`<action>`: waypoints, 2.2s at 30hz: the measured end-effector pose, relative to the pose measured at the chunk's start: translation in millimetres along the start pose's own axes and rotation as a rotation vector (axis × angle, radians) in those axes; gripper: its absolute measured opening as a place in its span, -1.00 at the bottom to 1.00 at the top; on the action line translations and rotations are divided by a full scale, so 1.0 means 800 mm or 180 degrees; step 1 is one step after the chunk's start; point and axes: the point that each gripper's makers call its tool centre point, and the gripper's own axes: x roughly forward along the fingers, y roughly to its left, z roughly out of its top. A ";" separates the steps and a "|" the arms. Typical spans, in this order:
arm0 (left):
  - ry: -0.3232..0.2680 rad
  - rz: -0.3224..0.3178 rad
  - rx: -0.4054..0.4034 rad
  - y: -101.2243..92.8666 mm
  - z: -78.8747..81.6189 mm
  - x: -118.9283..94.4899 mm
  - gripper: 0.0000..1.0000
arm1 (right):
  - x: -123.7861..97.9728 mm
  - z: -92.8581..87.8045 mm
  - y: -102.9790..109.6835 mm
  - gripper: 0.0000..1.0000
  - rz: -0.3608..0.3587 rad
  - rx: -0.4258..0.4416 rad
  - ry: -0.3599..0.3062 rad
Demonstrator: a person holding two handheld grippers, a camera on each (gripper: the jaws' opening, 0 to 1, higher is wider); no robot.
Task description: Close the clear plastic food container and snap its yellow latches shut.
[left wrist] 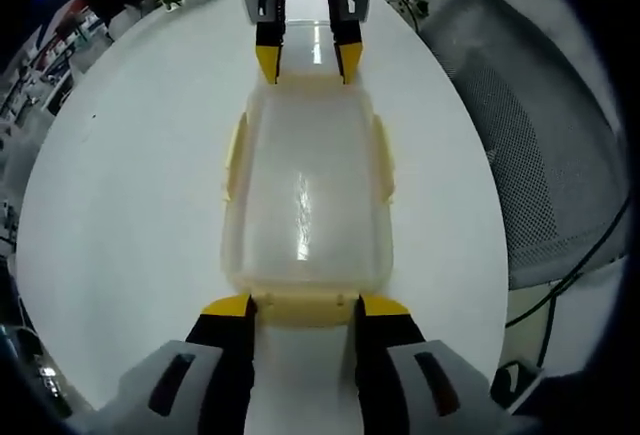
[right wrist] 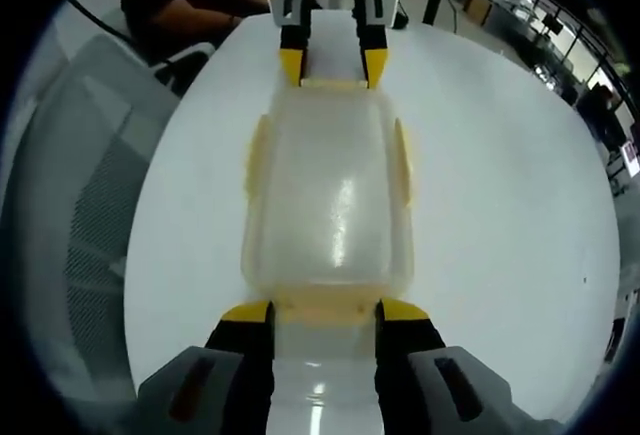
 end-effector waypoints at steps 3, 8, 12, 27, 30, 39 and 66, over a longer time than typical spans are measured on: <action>0.0001 0.0011 -0.0005 -0.001 0.001 -0.003 -0.24 | -0.002 0.001 0.000 -0.25 -0.0014 -0.0021 -0.0007; 0.0003 0.0040 0.0024 -0.002 0.004 -0.011 -0.24 | -0.008 0.003 -0.001 -0.25 -0.0040 -0.0072 0.0012; 0.0032 0.0059 0.0027 0.001 0.003 -0.016 -0.24 | -0.013 0.008 -0.002 -0.25 -0.0048 -0.0072 -0.0014; -0.0034 0.0197 0.0052 0.000 0.020 -0.041 -0.24 | -0.039 0.010 -0.004 -0.25 -0.0134 -0.0156 -0.0023; -0.0062 0.0219 0.0035 0.001 0.023 -0.045 -0.24 | -0.045 0.009 -0.003 -0.25 -0.0158 -0.0169 -0.0028; -0.0090 0.0212 -0.0004 -0.003 0.035 -0.051 -0.24 | -0.061 0.006 0.001 -0.25 -0.0168 -0.0201 -0.0031; -0.0189 0.0309 0.0087 -0.007 0.090 -0.069 -0.25 | -0.102 -0.026 0.009 -0.25 -0.0219 -0.0222 -0.0058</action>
